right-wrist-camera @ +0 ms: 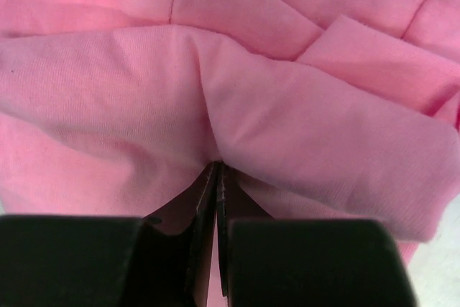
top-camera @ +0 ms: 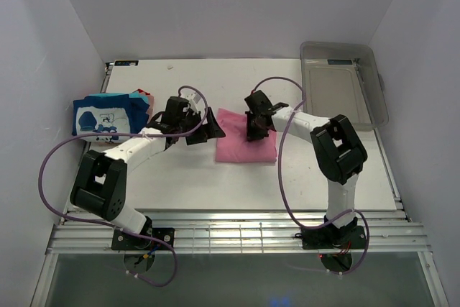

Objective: Fold and stack the t-shirts
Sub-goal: Put the neatly folded tshirt into the corner of the board with the left arm

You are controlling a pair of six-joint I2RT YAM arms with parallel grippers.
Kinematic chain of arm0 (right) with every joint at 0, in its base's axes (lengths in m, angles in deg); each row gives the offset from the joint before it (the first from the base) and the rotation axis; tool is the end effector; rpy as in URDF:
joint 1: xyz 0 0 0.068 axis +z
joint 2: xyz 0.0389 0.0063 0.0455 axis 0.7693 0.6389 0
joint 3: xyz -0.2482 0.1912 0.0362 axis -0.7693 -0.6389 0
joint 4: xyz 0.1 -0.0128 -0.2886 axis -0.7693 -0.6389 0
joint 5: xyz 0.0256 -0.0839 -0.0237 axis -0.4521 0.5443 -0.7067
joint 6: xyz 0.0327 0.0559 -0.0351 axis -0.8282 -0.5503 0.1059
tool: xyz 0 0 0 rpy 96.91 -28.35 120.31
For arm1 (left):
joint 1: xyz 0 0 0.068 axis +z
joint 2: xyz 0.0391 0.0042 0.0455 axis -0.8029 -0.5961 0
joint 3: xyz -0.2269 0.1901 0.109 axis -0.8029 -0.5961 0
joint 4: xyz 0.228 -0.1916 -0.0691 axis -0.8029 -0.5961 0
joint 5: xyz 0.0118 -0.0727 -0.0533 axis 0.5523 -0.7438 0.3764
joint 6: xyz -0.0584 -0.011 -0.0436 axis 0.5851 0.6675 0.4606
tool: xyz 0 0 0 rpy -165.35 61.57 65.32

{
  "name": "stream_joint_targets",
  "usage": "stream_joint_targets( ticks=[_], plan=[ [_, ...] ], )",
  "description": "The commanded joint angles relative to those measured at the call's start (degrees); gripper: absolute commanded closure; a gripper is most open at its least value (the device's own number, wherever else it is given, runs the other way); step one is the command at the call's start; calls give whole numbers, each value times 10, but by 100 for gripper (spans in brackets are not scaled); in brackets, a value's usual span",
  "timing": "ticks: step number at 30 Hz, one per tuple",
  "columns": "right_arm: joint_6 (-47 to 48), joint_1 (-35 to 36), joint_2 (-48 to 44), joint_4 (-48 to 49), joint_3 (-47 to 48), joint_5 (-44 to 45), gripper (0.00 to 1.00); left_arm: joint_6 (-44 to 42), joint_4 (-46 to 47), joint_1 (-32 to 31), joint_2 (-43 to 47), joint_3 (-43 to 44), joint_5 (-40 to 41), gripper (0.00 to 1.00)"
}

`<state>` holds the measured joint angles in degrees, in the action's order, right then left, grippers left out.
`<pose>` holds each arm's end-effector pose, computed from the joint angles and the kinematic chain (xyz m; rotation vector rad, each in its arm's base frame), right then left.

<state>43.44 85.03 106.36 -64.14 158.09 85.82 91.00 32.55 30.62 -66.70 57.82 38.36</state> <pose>0.4020 0.2730 0.1617 -0.0698 2.6027 0.3243 0.3376 -0.1667 0.2166 -0.0386 2.4665 -0.9100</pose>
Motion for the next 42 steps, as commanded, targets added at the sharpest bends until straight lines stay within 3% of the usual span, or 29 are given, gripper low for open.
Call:
stream_joint_targets(
  ticks=[1,10,22,30,36,38,39,40,42],
  plan=[
    [-28,29,-11,-45,-64,4,92,-5,19,8,3,-31,-20,2],
    [-65,66,-76,-33,-131,18,92,-2,49,9,-5,-112,-20,2],
    [-76,85,-84,-41,-123,19,92,94,215,-8,-40,-218,-44,2],
    [-81,91,-90,-40,-123,21,92,143,228,-113,-113,-156,3,2],
    [-83,92,-106,-38,-135,27,92,155,223,-138,-144,-113,23,2],
    [-84,94,-109,-36,-137,25,92,151,218,-138,-145,-112,26,14],
    [-84,93,-113,-33,-138,25,92,147,217,-138,-150,-108,27,26],
    [-83,93,-113,-30,-139,23,92,145,209,-138,-152,-106,29,54],
    [-84,94,-119,-21,-141,18,92,146,199,-138,-163,-98,39,82]
  ],
)
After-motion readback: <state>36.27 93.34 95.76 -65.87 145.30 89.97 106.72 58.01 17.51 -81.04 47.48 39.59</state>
